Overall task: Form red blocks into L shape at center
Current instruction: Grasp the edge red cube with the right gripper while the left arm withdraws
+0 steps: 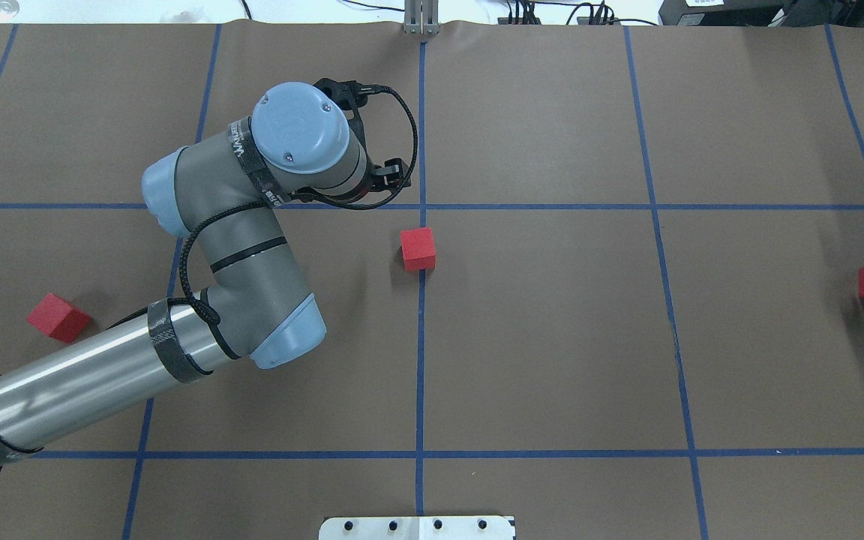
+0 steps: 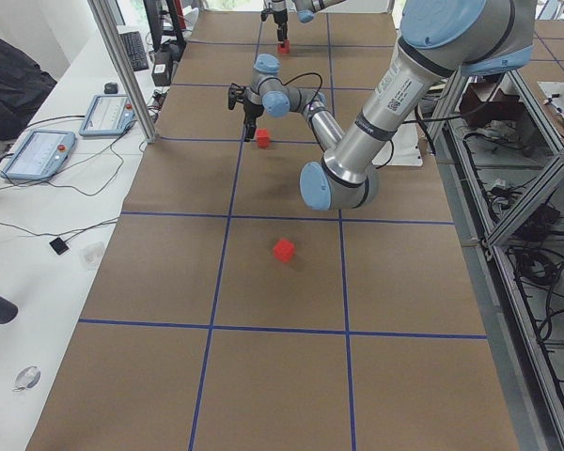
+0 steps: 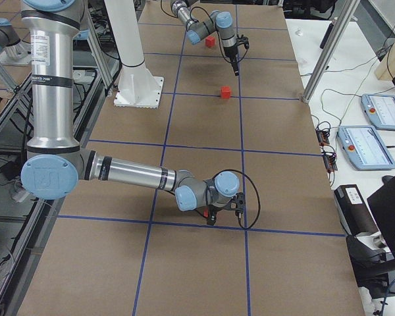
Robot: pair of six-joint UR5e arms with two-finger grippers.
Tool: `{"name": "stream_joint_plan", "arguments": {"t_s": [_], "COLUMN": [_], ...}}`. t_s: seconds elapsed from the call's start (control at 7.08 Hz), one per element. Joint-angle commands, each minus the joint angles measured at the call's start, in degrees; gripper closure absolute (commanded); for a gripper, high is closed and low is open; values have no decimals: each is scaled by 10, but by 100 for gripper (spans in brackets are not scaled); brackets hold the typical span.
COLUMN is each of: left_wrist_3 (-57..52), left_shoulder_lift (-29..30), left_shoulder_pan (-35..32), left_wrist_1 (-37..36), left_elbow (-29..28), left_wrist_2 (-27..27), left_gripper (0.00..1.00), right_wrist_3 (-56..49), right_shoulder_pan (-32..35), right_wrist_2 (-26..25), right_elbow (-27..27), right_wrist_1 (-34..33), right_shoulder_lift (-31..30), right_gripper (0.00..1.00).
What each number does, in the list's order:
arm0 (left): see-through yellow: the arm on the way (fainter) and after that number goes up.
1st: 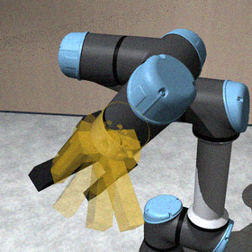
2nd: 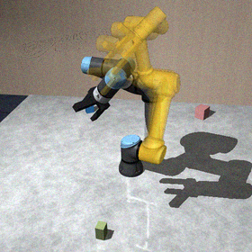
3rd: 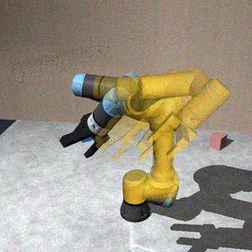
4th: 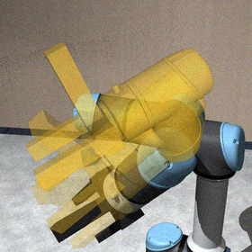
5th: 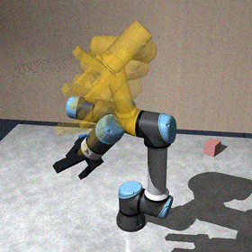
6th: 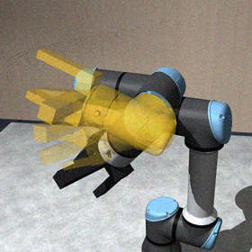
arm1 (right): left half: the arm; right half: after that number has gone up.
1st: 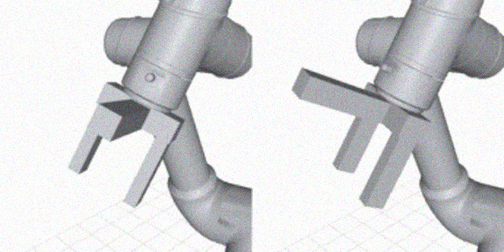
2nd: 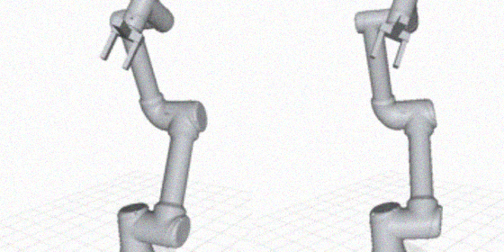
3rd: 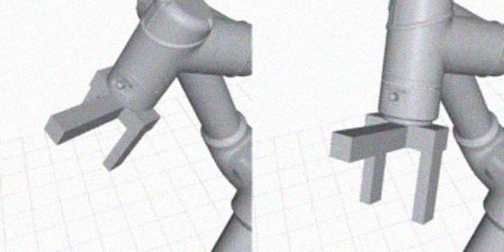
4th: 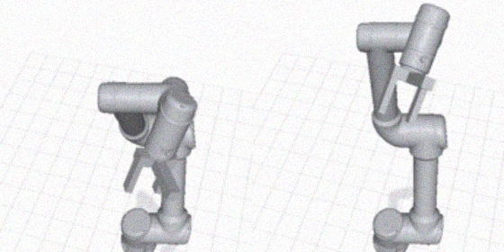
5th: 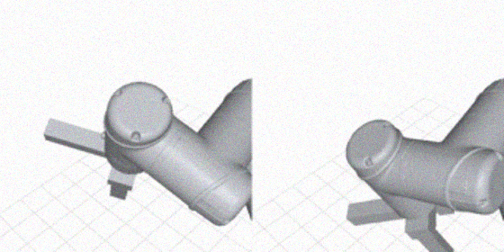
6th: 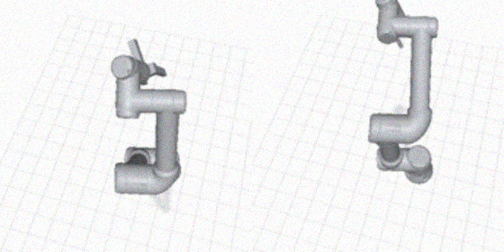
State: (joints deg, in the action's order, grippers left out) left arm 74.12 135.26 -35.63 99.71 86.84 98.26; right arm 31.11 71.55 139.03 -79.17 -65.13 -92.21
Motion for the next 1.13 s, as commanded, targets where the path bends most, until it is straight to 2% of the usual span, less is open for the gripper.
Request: {"name": "stream_joint_plan", "arguments": {"t_s": [0.0, 0.14, 0.42, 0.56, 0.71, 0.85, 0.99], "left_wrist_3": [0, -5, -78, -143, -214, -285, -335], "left_shoulder_lift": [0, -15, -120, -179, -230, -263, -286], "left_shoulder_pan": [-7, -20, -53, -94, -148, -190, -213], "left_wrist_1": [0, -2, -5, -4, 0, 1, 2], "left_elbow": [5, 27, 114, 144, 156, 159, 158], "left_wrist_2": [0, 5, 8, 44, 103, 119, 120], "left_gripper": [0, 0, 0, 0, 0, 0, 0], "right_wrist_3": [46, 47, 47, 49, 63, 68, 76], "right_shoulder_pan": [-5, -5, -35, -70, -103, -155, -217], "right_wrist_2": [-28, -28, -38, -55, -56, -82, -140], "right_elbow": [-19, -58, -140, -177, -199, -216, -244], "right_wrist_1": [2, -2, -5, -5, -6, -6, -10], "right_shoulder_lift": [7, 8, 19, 51, 84, 110, 116], "right_gripper": [100, 100, 100, 100, 100, 100, 100]}}
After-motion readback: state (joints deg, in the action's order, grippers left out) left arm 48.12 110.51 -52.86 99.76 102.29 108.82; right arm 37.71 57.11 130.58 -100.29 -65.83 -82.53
